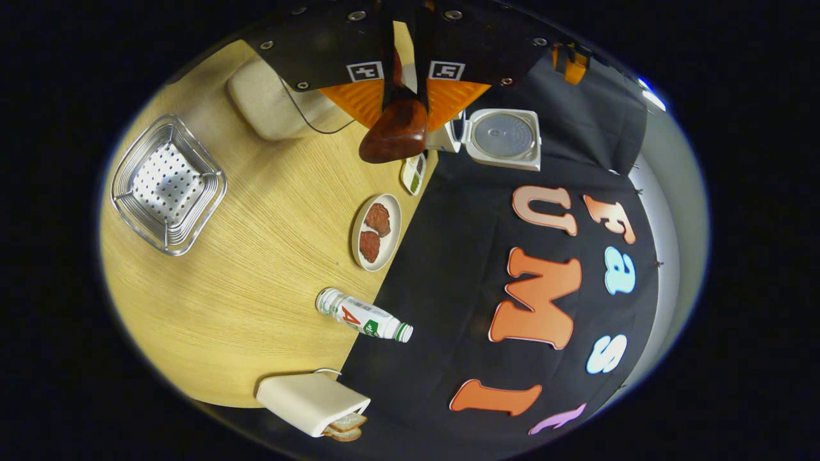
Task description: Close the left gripper, press the button to open the rice cooker; take a wooden spoon from the chopstick holder with the right hand, scoop a spoonful of rice and pour it into the rice cooker, then put the wooden spoon back into the chopstick holder.
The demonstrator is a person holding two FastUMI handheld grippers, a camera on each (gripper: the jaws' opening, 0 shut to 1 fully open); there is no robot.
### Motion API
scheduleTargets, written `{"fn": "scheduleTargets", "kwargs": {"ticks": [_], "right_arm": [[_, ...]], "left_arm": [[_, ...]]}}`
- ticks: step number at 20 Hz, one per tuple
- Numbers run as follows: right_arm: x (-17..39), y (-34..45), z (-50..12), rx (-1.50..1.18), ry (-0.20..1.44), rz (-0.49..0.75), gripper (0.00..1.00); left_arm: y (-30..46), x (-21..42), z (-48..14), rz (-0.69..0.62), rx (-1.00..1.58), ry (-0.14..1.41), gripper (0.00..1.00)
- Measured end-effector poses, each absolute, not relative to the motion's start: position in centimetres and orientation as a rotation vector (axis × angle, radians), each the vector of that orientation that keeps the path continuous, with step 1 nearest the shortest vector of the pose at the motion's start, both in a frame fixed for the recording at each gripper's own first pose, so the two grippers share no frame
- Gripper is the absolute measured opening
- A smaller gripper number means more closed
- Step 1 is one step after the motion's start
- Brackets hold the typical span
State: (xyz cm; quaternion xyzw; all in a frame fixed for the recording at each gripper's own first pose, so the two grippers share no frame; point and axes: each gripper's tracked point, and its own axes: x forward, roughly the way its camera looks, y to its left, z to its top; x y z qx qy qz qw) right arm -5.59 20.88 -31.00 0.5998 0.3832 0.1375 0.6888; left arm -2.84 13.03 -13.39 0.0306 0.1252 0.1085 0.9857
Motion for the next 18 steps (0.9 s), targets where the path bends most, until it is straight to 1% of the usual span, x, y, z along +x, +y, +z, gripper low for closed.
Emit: {"fn": "scheduleTargets", "kwargs": {"ticks": [3, 7, 10, 18], "right_arm": [[-4.1, 20.2, -29.2, 1.482, 0.833, 0.303, 0.12], [-2.7, 20.3, -26.3, 1.556, 0.811, 0.341, 0.11], [-1.2, 22.2, -23.5, 1.610, 0.804, 0.396, 0.12], [2.8, 30.3, -17.0, 1.573, 0.819, 0.569, 0.11]], "left_arm": [[12.7, -2.9, -13.2, 0.228, 0.056, 0.246, 1.00], [13.2, -3.7, -12.8, 0.258, 0.055, 0.236, 1.00], [14.2, -4.5, -12.5, 0.292, 0.048, 0.229, 1.00], [18.2, -7.6, -12.4, 0.397, 0.043, 0.228, 1.00]]}}
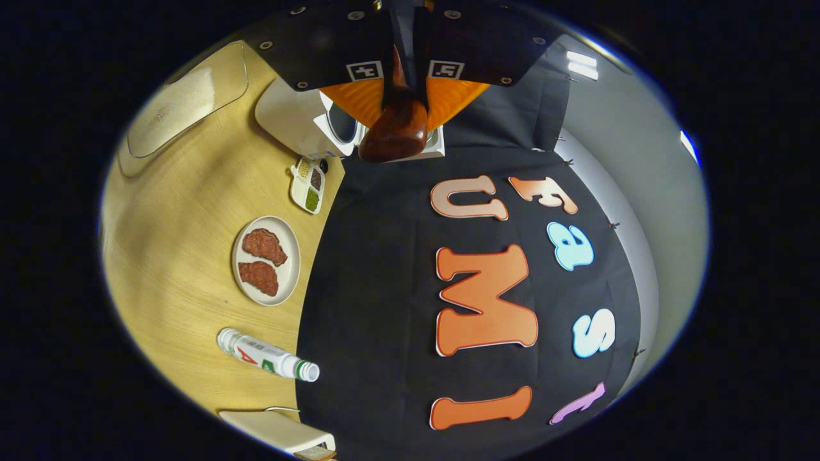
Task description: Close the left gripper, press the button to open the rice cooker; take a wooden spoon from the chopstick holder with the right hand, scoop a spoonful of rice and pour it into the rice cooker, then put the wooden spoon back into the chopstick holder.
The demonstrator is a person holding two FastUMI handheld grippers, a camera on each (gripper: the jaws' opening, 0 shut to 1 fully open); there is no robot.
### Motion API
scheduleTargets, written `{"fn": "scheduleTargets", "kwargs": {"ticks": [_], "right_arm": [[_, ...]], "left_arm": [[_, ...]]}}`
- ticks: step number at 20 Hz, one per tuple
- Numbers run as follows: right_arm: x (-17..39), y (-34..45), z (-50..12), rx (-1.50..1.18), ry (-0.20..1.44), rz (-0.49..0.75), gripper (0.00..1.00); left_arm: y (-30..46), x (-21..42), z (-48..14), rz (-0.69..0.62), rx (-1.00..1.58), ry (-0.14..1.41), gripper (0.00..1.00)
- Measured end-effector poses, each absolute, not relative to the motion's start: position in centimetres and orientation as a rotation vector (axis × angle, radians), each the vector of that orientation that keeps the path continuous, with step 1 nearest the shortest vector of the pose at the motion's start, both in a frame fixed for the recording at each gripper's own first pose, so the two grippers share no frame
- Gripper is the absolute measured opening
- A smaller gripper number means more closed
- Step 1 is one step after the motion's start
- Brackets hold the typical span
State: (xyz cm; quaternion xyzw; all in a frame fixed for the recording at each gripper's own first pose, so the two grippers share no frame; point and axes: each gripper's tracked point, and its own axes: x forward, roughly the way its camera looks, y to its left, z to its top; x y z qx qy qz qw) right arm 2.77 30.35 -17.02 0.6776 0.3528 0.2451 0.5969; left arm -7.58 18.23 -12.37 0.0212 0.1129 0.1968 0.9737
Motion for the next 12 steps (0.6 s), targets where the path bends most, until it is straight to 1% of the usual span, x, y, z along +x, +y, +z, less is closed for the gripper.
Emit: {"fn": "scheduleTargets", "kwargs": {"ticks": [5, 9, 12], "right_arm": [[5.4, 35.8, -15.0, 1.541, 0.828, 0.613, 0.12], [7.4, 40.7, -15.1, 1.510, 0.845, 0.627, 0.12], [8.6, 44.4, -14.7, 1.434, 0.850, 0.629, 0.11]], "left_arm": [[21.7, -9.2, -12.8, 0.483, 0.033, 0.231, 1.00], [23.7, -10.0, -13.9, 0.507, 0.030, 0.251, 1.00], [25.3, -10.3, -14.4, 0.537, 0.028, 0.256, 1.00]]}}
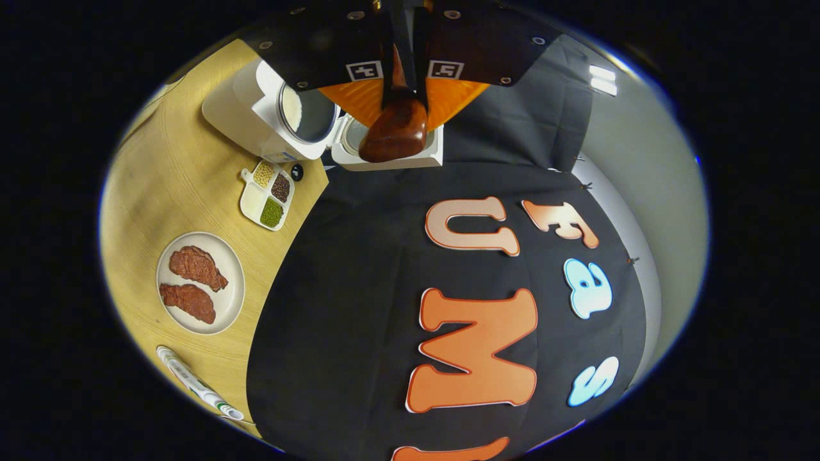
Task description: Close the left gripper, press the button to open the rice cooker; take a wooden spoon from the chopstick holder with the right hand, scoop a spoonful of rice and pour it into the rice cooker, then put the wooden spoon back into the chopstick holder.
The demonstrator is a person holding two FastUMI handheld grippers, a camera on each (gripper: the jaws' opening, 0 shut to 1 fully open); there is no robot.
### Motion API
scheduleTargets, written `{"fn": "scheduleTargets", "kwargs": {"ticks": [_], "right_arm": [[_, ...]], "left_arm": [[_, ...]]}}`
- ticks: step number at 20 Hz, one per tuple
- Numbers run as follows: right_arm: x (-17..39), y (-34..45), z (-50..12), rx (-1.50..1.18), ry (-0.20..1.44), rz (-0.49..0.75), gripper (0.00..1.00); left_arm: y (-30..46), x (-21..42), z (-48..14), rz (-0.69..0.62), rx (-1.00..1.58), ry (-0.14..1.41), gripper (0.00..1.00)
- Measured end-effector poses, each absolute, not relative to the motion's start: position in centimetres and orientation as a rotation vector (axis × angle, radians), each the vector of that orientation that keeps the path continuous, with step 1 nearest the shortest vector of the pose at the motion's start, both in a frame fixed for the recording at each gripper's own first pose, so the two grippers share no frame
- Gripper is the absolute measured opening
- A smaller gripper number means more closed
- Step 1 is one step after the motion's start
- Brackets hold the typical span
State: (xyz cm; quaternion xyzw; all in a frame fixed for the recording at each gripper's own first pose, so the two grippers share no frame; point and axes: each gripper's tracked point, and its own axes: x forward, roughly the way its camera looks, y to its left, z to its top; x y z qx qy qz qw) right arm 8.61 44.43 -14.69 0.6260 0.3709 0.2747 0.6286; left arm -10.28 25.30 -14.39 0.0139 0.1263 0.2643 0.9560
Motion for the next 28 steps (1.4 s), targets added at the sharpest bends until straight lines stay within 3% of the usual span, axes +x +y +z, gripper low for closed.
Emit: {"fn": "scheduleTargets", "kwargs": {"ticks": [12, 28], "right_arm": [[11.3, 55.9, -16.5, 0.914, 0.755, 0.603, 0.11], [11.5, 58.4, -15.2, 0.481, 0.533, 0.681, 0.11]], "left_arm": [[31.5, -12.1, -17.4, 0.627, -0.030, 0.315, 1.00], [32.2, -11.3, -18.5, 0.611, -0.037, 0.339, 1.00]]}}
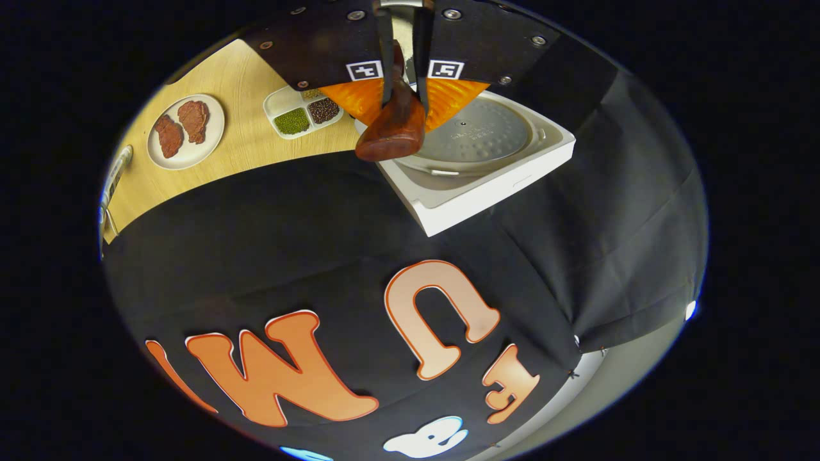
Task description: Close the left gripper, press the button to open the rice cooker; take a wooden spoon from the chopstick holder with the right hand, scoop a spoonful of rice and pour it into the rice cooker, then put the wooden spoon back into the chopstick holder.
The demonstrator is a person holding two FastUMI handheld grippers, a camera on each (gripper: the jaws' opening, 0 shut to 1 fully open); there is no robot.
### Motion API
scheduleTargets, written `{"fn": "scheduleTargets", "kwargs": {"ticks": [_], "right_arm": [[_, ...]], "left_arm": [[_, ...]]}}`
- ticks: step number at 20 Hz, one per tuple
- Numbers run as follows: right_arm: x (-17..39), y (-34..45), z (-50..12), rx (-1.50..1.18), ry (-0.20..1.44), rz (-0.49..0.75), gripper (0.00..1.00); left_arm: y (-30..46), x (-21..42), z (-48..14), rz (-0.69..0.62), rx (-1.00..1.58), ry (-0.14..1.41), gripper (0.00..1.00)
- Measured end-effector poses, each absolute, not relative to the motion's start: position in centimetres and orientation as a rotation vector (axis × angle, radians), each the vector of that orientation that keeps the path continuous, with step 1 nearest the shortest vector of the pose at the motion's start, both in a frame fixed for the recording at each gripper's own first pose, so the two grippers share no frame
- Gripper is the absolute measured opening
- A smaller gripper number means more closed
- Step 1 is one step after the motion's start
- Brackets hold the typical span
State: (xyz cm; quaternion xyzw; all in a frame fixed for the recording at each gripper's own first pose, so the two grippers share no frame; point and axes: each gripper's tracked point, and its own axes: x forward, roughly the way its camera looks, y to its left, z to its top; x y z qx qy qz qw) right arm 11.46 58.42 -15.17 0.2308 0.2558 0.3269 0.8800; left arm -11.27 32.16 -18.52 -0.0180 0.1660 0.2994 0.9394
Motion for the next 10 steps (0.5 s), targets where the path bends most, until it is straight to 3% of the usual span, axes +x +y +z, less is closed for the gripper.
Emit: {"fn": "scheduleTargets", "kwargs": {"ticks": [10], "right_arm": [[9.4, 60.1, -12.6, 0.270, 0.350, 0.768, 0.11]], "left_arm": [[31.5, -11.8, -18.2, 0.603, -0.011, 0.338, 1.00]]}}
